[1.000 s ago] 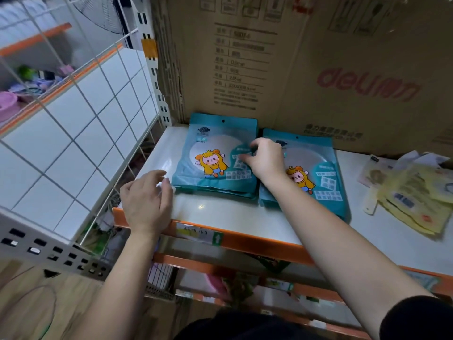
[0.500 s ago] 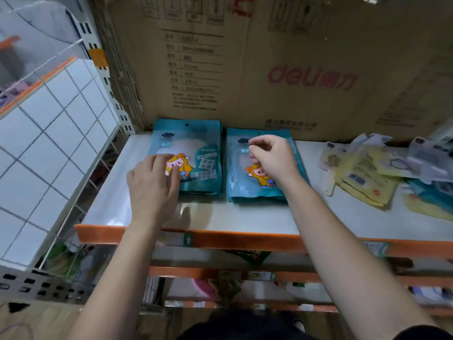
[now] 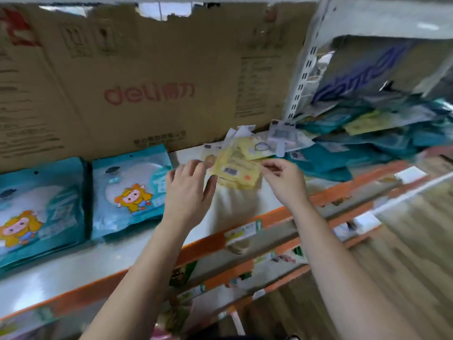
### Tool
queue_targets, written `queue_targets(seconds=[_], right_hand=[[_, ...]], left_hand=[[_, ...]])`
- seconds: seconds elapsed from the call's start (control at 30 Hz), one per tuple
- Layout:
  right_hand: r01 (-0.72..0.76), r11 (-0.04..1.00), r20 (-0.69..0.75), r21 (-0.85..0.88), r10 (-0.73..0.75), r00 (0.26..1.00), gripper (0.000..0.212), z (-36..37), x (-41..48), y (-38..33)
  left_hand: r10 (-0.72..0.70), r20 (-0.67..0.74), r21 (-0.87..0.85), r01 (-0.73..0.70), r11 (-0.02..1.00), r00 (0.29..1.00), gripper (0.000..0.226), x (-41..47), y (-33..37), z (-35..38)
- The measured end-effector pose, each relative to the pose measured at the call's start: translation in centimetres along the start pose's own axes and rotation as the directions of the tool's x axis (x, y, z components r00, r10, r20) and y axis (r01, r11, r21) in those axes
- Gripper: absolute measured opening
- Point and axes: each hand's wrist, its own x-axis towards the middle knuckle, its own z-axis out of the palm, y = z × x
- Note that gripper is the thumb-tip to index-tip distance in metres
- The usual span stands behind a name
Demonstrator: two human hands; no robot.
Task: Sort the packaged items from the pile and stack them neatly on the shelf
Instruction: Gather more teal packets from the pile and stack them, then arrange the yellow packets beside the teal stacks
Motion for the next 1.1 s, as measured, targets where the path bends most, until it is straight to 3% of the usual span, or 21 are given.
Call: queue_targets(seconds=[0.13, 0.47, 0.73, 1.1], right_hand=[[0.012, 0.997, -0.04, -0.07, -0.015, 0.999, 0.019, -6.8, 1.7, 3.8], [0.07, 0.994, 0.037, -0.087, -0.067, 0.997, 0.024, -20.4, 5.6, 12.0], [0.074, 0.997, -0.005, -0.007, -0.074, 0.997, 0.02, -25.5, 9.1, 14.8], [0.129, 0.99, -0.127, -0.051, -0.135, 0.983, 0.019, -32.9, 18.6, 18.3]], left_hand=[[0.023, 0.058, -0.002, -0.023, 1.0, 0.998, 0.043, 2.4, 7.1, 3.7], [-0.007, 0.109, -0.053, 0.013, 0.998, 0.994, 0.05, 5.5, 21.3, 10.7], [-0.01, 0.127, -0.048, 0.016, 0.999, 0.992, 0.054, 8.5, 26.4, 13.0], [0.07, 0.069, -0.182, -0.056, 0.982, 0.995, 0.052, 19.3, 32.4, 18.9]])
